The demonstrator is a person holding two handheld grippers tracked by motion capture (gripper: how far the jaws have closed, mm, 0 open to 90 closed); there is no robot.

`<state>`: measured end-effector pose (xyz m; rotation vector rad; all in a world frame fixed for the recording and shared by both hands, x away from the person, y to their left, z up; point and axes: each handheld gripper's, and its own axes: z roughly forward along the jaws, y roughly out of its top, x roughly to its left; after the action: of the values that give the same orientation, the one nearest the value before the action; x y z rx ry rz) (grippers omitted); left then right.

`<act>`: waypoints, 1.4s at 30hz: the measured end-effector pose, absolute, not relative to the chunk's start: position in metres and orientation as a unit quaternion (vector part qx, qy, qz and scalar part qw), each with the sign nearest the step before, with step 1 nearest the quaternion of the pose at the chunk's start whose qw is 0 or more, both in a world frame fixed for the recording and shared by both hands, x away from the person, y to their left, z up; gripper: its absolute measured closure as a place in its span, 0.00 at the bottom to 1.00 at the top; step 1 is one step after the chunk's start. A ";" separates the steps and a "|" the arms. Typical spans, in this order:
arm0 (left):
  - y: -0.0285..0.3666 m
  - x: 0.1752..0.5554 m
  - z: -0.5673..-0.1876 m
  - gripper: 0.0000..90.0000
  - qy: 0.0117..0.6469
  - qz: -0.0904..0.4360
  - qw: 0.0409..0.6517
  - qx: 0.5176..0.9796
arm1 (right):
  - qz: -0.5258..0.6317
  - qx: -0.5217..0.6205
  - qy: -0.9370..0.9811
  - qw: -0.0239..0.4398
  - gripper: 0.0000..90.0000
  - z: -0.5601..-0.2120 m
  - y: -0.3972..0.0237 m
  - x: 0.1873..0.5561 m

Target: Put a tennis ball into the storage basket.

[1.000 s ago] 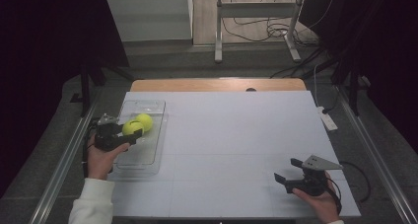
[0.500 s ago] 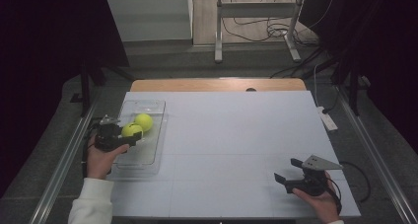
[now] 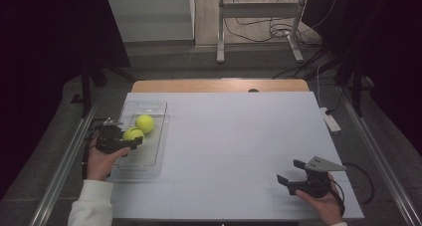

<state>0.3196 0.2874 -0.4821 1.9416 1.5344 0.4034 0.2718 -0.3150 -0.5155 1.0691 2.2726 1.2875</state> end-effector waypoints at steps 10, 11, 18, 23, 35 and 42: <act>0.287 0.321 -0.484 0.30 0.583 0.147 0.297 0.741 | 0.449 0.374 0.796 0.159 0.13 -0.516 -0.315 0.272; 0.287 0.321 -0.485 0.30 0.583 0.148 0.296 0.742 | 0.449 0.374 0.796 0.159 0.13 -0.516 -0.315 0.272; 0.286 0.320 -0.484 0.24 0.581 0.168 0.296 0.739 | 0.450 0.374 0.796 0.159 0.13 -0.516 -0.315 0.272; 0.287 0.317 -0.475 0.18 0.579 0.163 0.335 0.725 | 0.449 0.374 0.796 0.159 0.13 -0.516 -0.315 0.272; 0.281 0.311 -0.469 0.16 0.556 0.163 0.379 0.721 | 0.453 0.376 0.793 0.160 0.13 -0.515 -0.317 0.272; 0.272 0.301 -0.464 0.17 0.529 0.169 0.423 0.716 | 0.456 0.379 0.789 0.161 0.13 -0.515 -0.320 0.272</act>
<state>0.3008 0.2724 -0.4638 1.7934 1.3236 0.4220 0.2723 -0.3196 -0.5146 1.0808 2.2521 1.3027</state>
